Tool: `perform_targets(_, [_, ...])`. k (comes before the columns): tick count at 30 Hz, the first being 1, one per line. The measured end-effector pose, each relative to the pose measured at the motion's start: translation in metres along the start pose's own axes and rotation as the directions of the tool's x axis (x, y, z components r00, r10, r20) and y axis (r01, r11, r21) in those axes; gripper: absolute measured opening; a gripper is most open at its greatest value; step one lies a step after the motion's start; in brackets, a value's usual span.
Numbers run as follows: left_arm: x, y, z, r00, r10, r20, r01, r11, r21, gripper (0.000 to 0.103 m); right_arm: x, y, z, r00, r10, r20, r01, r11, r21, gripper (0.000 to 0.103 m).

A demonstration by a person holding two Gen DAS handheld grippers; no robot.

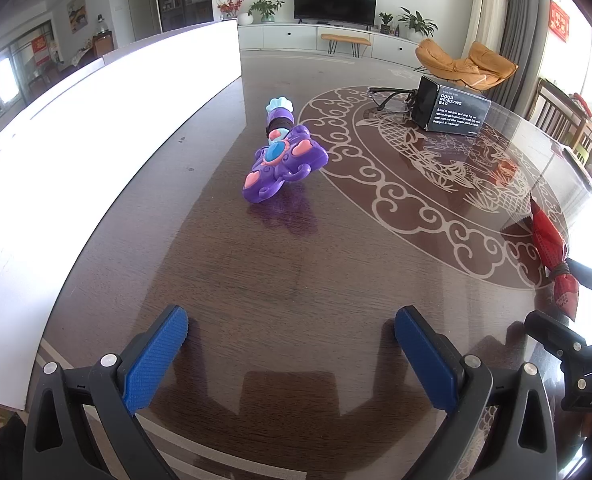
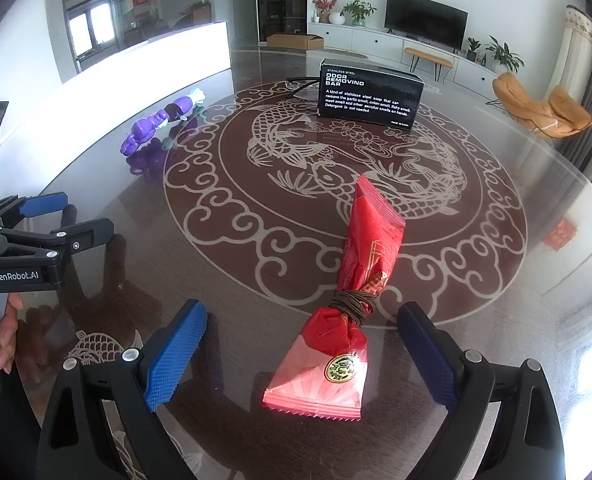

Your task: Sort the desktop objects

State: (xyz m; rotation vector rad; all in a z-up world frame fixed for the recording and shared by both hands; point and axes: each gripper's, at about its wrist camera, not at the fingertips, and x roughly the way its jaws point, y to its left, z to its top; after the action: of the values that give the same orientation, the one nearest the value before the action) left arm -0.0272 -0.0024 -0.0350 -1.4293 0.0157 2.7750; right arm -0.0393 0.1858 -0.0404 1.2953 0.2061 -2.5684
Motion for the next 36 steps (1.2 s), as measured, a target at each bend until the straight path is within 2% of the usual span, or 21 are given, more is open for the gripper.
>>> perform_targets(3, [0.0000,0.0004,-0.0001,1.000,0.000,0.000,0.000,1.000,0.000,0.103,-0.0001,0.0000,-0.0001,1.000,0.001,0.000,-0.001,1.000,0.000,0.096])
perform_targets(5, [0.0000,0.0005,-0.0002,1.000,0.000,0.000,0.000,1.000,0.000,0.103,0.0018,0.0011,0.0002,1.000,0.006,-0.008,-0.006,1.000,-0.005,0.102])
perform_targets(36, [-0.0004,0.0016,-0.0015,1.000,-0.001,0.001,0.001,1.000,0.000,0.103,0.0018,0.0011,0.0001,1.000,0.005,-0.008,-0.006,1.000,-0.006,0.102])
